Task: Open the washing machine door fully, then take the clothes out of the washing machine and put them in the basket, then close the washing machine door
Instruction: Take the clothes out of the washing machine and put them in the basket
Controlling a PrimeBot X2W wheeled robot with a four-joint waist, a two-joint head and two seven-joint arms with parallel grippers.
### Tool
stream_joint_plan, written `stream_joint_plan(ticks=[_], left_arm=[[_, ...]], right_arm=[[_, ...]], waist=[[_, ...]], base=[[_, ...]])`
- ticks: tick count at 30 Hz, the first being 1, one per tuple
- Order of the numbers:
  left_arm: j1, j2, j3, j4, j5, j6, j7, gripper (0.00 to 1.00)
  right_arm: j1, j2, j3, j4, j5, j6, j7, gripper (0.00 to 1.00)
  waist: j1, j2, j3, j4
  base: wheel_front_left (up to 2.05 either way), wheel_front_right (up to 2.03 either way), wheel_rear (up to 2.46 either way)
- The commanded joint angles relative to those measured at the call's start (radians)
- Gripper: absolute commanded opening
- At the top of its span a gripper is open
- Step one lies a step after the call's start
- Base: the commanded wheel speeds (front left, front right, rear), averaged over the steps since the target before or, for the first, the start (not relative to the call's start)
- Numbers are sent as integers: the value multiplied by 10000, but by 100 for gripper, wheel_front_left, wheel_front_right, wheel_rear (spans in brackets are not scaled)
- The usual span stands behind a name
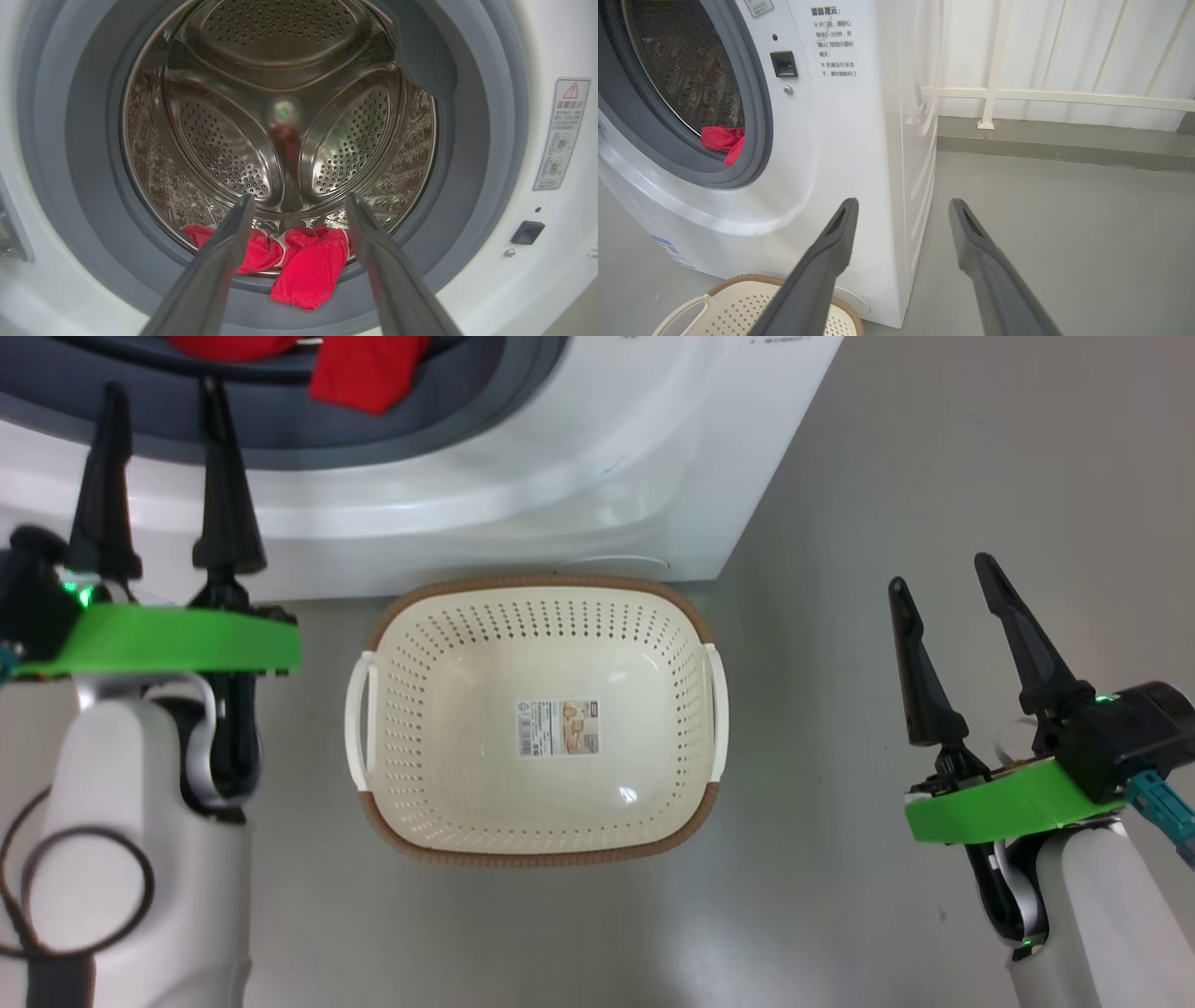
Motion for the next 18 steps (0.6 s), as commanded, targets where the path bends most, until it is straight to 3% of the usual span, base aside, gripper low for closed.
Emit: stream_joint_plan(ticks=[1, 6, 12, 18], left_arm=[[-475, 316, 246, 100, 211, -64, -75, 100], [-1514, 519, 22, 1025, 664, 6, -75, 100], [-2845, 1007, -308, 2312, 1403, 486, 92, 100], [-3928, 1428, -467, 3547, 1667, 654, 631, 100]], right_arm=[[-230, -1, 270, -289, -80, 63, -65, 100], [-381, -1, 328, -330, -103, 63, -65, 100], [-610, -1, 383, -366, -34, 63, -65, 100], [-793, -1, 528, -331, 255, 63, -65, 100]], waist=[[1, -1, 367, -99], [1, -1, 779, -183], [1, -1, 1240, -301], [1, -1, 1542, -418]], base=[[0, 0, 0], [0, 0, 0], [0, 0, 0], [0, 0, 0]])
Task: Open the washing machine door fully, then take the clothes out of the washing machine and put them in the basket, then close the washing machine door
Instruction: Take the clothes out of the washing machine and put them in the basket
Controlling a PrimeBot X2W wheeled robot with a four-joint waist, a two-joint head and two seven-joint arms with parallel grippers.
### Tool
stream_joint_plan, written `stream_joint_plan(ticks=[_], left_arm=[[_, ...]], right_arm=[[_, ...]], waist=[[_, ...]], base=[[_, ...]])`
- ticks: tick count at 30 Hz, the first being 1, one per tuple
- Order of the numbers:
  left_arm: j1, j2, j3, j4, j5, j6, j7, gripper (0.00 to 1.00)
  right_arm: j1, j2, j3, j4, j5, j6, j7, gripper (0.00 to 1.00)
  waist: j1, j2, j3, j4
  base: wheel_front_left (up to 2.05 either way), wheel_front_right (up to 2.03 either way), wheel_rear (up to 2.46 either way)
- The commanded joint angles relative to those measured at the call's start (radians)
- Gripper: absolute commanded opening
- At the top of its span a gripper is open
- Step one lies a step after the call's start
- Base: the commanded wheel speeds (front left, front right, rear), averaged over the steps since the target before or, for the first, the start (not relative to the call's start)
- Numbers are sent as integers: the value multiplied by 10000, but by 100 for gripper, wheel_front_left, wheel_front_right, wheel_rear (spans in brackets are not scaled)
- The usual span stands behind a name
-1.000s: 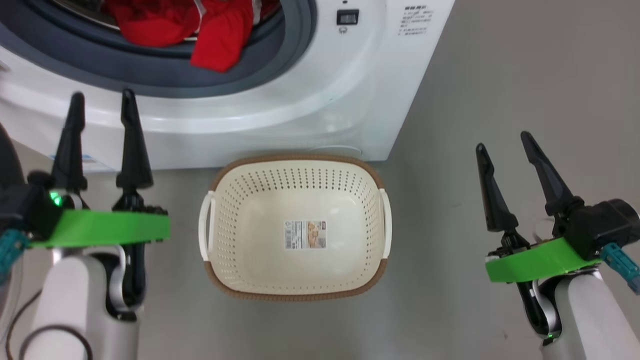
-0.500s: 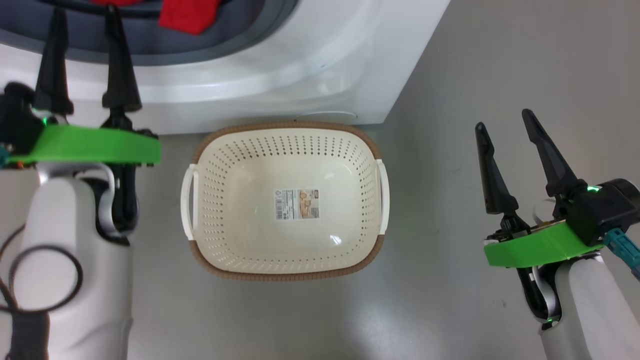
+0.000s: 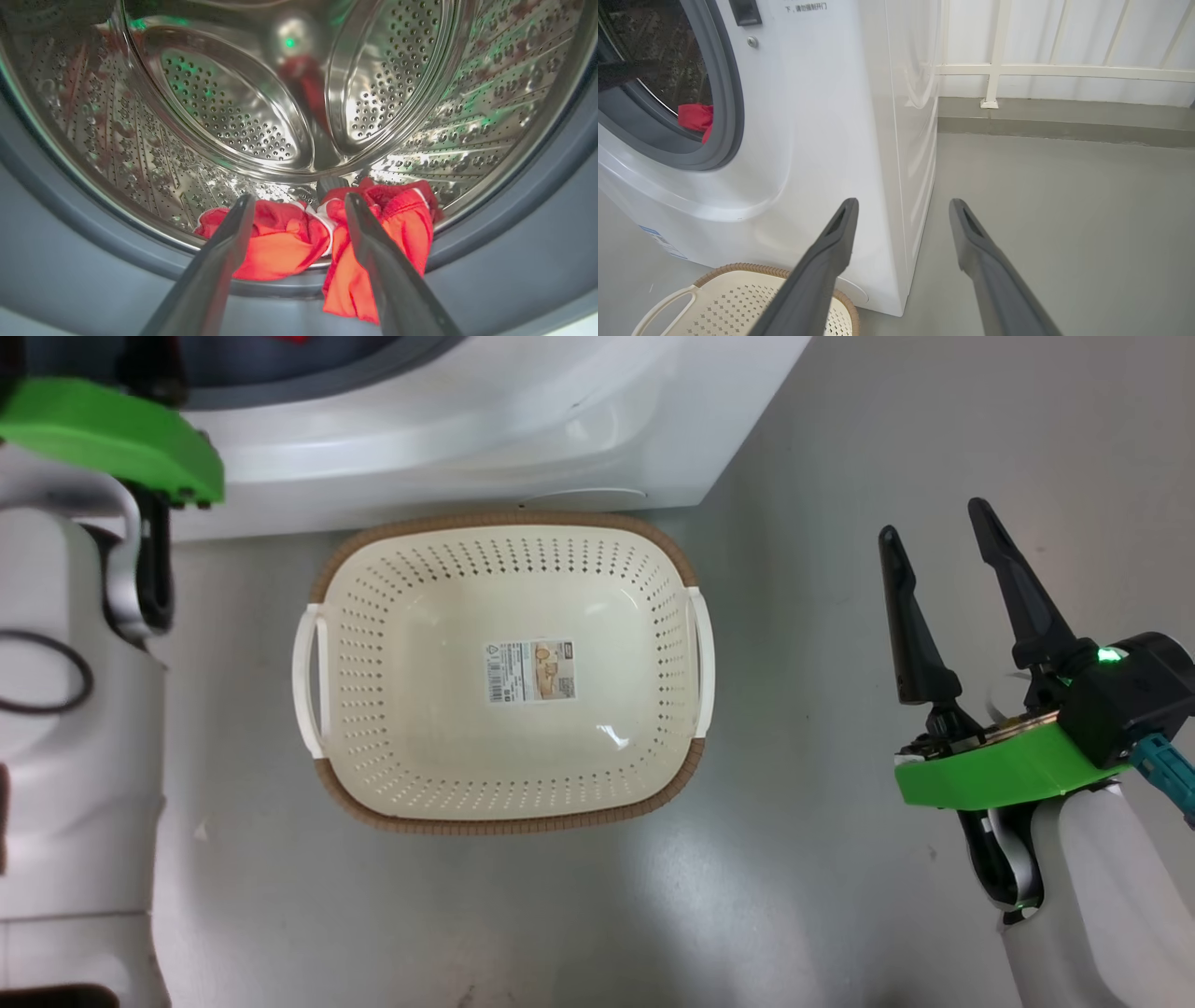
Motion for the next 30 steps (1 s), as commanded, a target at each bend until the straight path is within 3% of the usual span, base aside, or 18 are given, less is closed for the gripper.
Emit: stream_joint_plan(ticks=[1, 15, 30], left_arm=[[-289, 568, 120, 24, 142, 73, 119, 100], [-2352, 1288, -654, 2684, 883, 318, 1318, 100], [-3162, 2054, -1207, 4365, 1287, 405, 1452, 100]], right_arm=[[-4, 22, 282, -220, 84, 63, -65, 100], [-286, 22, 579, -102, 513, 63, -65, 100], [-396, 22, 865, -49, 825, 63, -65, 100]], waist=[[1, -1, 137, -87], [1, -1, 518, -403], [1, -1, 785, -876]], base=[[0, 0, 0], [0, 0, 0], [0, 0, 0]])
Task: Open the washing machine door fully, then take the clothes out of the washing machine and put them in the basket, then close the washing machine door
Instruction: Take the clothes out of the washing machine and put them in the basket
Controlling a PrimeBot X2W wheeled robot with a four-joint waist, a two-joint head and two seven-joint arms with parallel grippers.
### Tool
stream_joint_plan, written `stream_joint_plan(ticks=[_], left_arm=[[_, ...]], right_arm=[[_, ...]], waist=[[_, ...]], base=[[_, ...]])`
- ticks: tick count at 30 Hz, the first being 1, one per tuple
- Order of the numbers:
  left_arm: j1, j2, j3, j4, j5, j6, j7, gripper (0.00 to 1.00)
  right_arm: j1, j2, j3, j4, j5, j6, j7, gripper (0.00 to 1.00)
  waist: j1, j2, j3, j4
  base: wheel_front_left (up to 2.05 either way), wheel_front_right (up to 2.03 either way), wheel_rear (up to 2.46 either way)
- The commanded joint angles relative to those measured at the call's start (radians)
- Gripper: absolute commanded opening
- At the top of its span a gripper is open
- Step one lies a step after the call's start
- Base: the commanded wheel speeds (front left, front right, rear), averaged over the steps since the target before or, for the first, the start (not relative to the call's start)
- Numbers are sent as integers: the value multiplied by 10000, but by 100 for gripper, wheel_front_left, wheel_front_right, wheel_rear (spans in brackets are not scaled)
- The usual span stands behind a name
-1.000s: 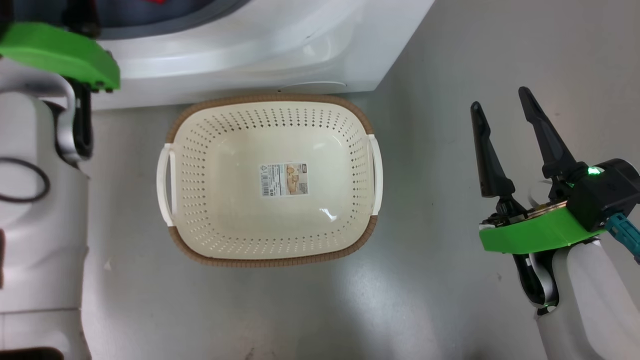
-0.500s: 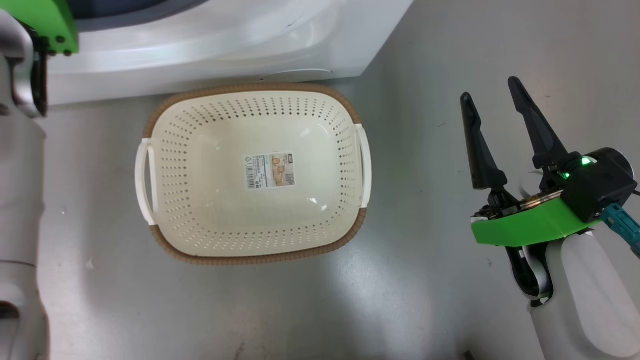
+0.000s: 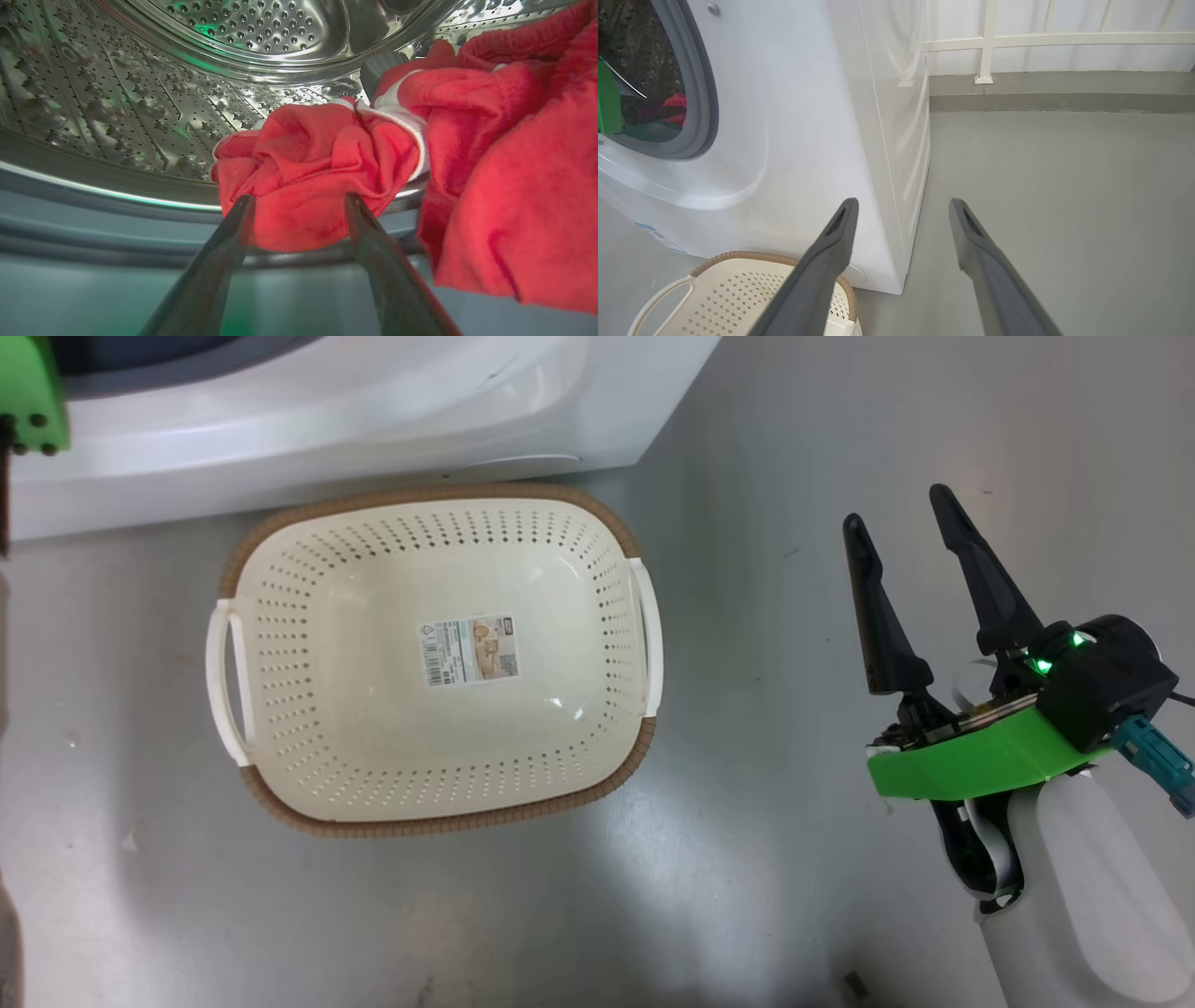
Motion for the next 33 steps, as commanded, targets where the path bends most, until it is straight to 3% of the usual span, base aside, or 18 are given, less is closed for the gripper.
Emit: stream_joint_plan(ticks=[1, 8, 9, 10, 11, 19, 33], left_arm=[[-230, 678, 35, -75, 84, 64, -68, 100], [-428, 824, -109, 298, 92, 11, -74, 100], [-458, 831, -123, 344, 75, -17, -86, 80], [-485, 840, -138, 387, 62, -38, -104, 23], [-505, 843, -148, 438, 35, -91, -109, 0], [-637, 803, -181, 737, -199, -359, -272, 0], [-142, 466, 200, 466, -950, -286, -1925, 0]], right_arm=[[-14, 26, 255, -209, 93, 63, -65, 100], [4, 26, 290, -241, 157, 63, -65, 100], [8, 26, 290, -242, 161, 63, -65, 100], [11, 26, 293, -243, 167, 63, -65, 100], [15, 26, 294, -244, 174, 63, -65, 100], [21, 26, 258, -231, 204, 63, -65, 100], [-13, 26, 192, -145, 163, 63, -65, 100]], waist=[[0, 0, 57, -84], [0, 0, 94, -219], [0, 0, 97, -233], [0, 0, 99, -246], [0, 0, 98, -257], [0, 0, 122, -240], [0, 0, -158, 49]], base=[[0, 0, 0], [0, 0, 0], [0, 0, 0], [0, 0, 0], [0, 0, 0], [0, 0, 0], [0, 0, 0]])
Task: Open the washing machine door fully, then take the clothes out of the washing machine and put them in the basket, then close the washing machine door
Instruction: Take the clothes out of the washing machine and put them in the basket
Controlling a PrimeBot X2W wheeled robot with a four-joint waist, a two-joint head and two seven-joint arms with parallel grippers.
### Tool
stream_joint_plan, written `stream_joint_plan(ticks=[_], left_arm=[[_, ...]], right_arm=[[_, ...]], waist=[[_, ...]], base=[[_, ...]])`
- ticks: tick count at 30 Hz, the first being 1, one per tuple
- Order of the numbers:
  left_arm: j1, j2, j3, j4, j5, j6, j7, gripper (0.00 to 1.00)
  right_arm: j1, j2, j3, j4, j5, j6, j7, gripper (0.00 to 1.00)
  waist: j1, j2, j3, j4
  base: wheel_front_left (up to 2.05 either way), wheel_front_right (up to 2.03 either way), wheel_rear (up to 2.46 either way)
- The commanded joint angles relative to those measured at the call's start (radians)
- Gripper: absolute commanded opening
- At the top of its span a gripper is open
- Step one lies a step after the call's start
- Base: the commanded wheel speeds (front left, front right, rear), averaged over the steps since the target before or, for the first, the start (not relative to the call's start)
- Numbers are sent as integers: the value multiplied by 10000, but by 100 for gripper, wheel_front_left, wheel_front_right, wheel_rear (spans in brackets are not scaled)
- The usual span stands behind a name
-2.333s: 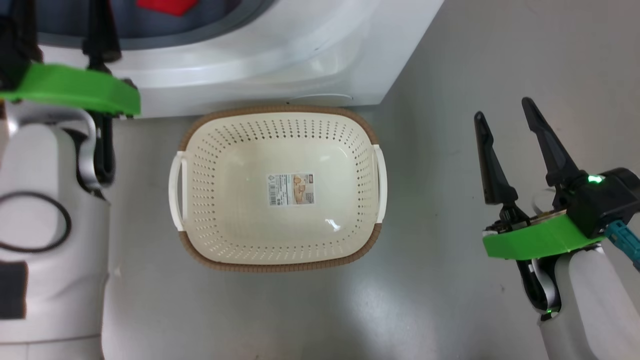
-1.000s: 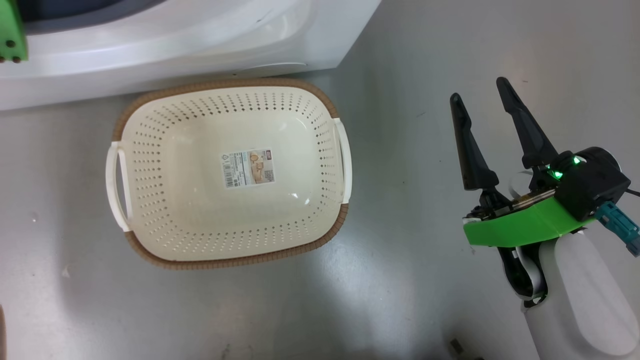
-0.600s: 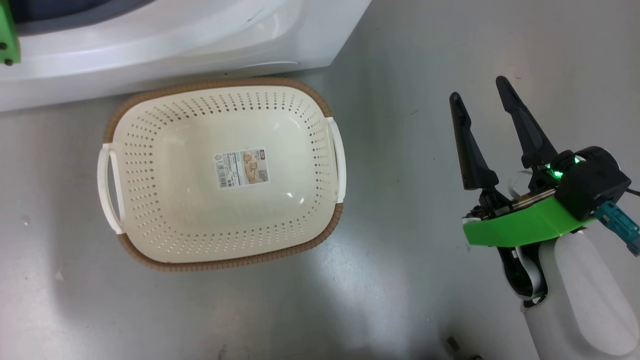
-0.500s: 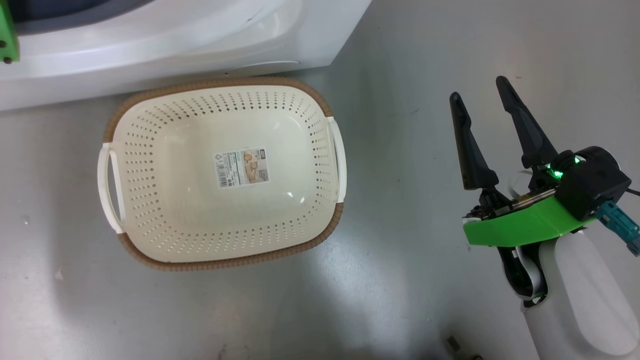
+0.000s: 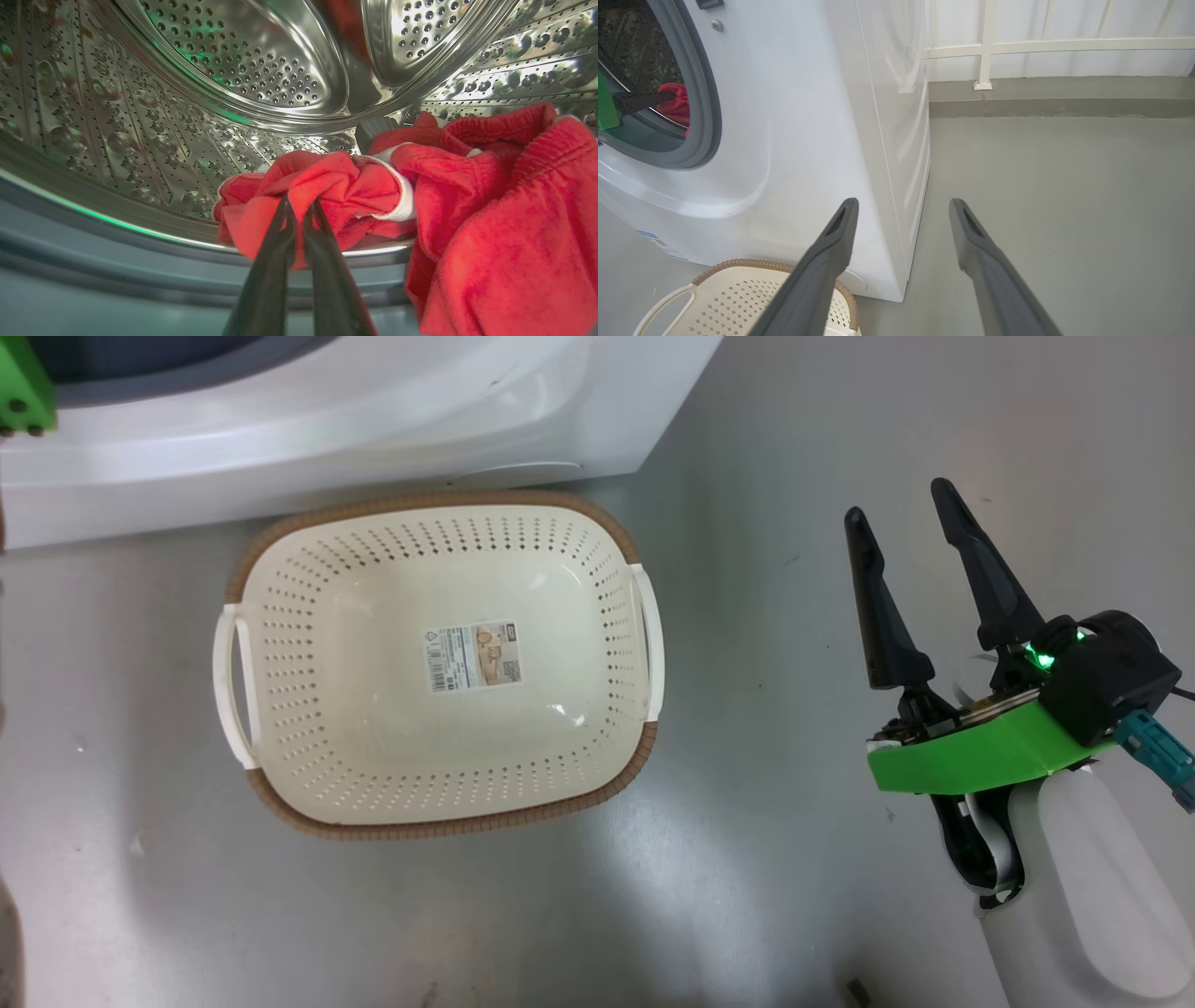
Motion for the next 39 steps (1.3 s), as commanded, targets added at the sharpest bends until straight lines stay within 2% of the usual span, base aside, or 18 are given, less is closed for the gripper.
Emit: stream_joint_plan(ticks=[1, 9, 16, 23, 28, 39], left_arm=[[289, 471, 148, -295, -64, 80, -125, 0], [1381, 230, 765, -1506, -837, -180, -290, 0], [2636, 150, 1061, -3045, -970, -211, -294, 0], [4180, -128, 1233, -4794, -1048, -441, -295, 0], [5287, -475, 1441, -6167, -1265, -647, -296, 0], [7556, -1121, 1881, -8387, -1253, -696, -296, 0]], right_arm=[[81, 26, 174, -179, 59, 63, -65, 100], [189, 26, 120, -100, 8, 63, -65, 100], [337, 26, 98, -100, 14, 63, -65, 100], [535, 26, 21, -53, -19, 63, -65, 100], [689, 26, -25, -33, -41, 63, -65, 100], [965, 26, -115, 57, -48, 63, -65, 100]], waist=[[-1, 0, -64, 58], [-1, 0, -464, 249], [-1, 0, -971, 327], [-1, 0, -1585, 452], [-1, 0, -1950, 552], [-1, 0, -2746, 672]], base=[[0, 0, 0], [0, 0, 0], [0, 0, 0], [0, 0, 0], [0, 0, 0], [0, 0, 0]])
